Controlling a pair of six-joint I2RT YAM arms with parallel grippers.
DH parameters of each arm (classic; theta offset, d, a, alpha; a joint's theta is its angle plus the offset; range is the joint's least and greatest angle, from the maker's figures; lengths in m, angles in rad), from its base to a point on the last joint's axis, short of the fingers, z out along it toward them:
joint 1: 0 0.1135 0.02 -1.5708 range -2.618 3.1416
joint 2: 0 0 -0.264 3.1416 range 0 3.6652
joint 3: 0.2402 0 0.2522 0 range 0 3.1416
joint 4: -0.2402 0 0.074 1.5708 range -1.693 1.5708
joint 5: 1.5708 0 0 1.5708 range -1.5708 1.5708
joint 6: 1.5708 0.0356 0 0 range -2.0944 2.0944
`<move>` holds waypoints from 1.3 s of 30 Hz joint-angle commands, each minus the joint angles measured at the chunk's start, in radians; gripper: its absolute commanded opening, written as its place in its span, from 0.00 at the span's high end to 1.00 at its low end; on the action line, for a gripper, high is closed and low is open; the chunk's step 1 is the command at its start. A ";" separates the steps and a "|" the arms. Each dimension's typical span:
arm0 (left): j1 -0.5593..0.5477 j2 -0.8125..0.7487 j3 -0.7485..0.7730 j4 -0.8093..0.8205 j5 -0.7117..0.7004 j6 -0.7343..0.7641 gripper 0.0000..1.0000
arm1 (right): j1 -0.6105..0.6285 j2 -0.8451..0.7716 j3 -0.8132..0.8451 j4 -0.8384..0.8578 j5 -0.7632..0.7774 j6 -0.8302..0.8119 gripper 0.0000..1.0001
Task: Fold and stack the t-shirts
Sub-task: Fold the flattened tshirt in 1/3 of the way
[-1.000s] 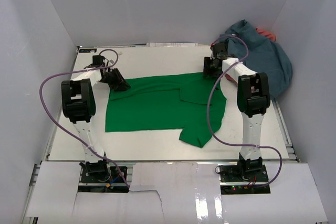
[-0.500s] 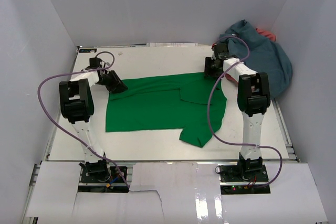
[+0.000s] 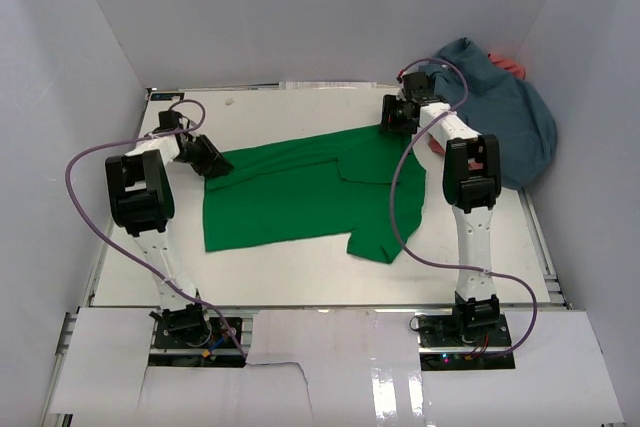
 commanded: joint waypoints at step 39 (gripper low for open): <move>0.039 -0.433 0.169 -0.224 -0.090 0.019 0.55 | -0.046 -0.640 -0.362 0.028 -0.253 -0.011 0.28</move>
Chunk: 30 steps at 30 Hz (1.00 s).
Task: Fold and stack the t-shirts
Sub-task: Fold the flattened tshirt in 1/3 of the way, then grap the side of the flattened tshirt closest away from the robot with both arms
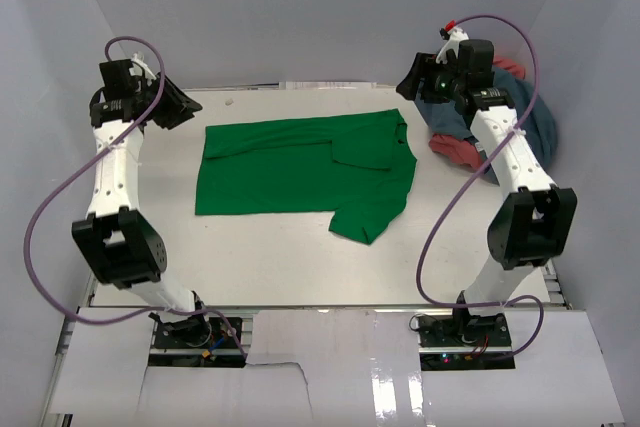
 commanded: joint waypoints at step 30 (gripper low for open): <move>0.180 -0.396 -0.994 0.267 0.046 -0.084 0.43 | 0.641 -0.312 -0.721 -0.227 0.509 0.057 0.41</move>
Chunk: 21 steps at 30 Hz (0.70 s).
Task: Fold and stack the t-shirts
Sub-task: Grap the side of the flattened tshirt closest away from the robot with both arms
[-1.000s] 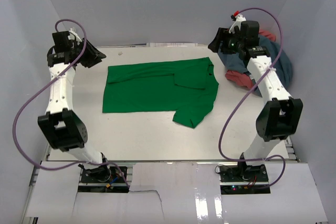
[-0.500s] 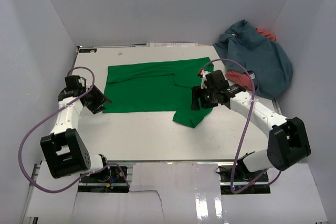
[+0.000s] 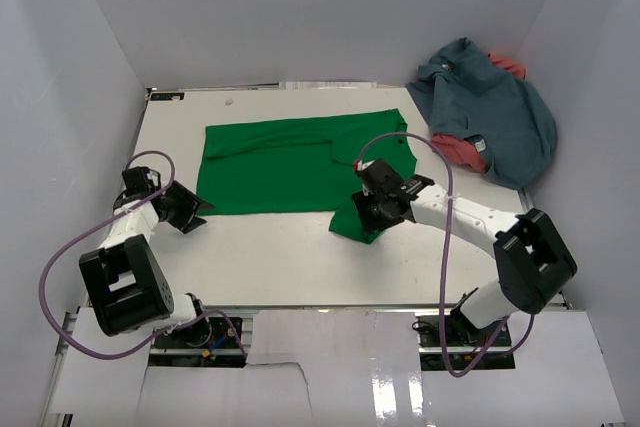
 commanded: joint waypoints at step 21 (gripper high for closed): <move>0.112 0.031 0.029 0.062 0.089 0.015 0.43 | 0.190 0.303 0.292 -0.205 0.442 0.049 0.46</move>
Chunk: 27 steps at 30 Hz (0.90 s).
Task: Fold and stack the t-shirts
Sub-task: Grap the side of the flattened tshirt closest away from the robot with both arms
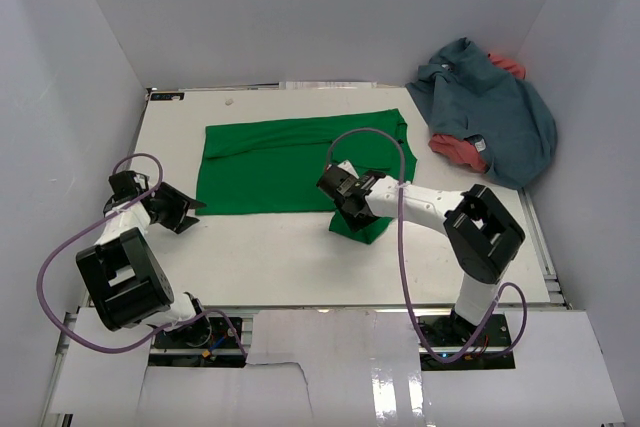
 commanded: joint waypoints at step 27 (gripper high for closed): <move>0.014 0.006 0.022 0.026 0.036 0.025 0.43 | 0.065 0.128 0.093 -0.074 0.117 0.042 0.65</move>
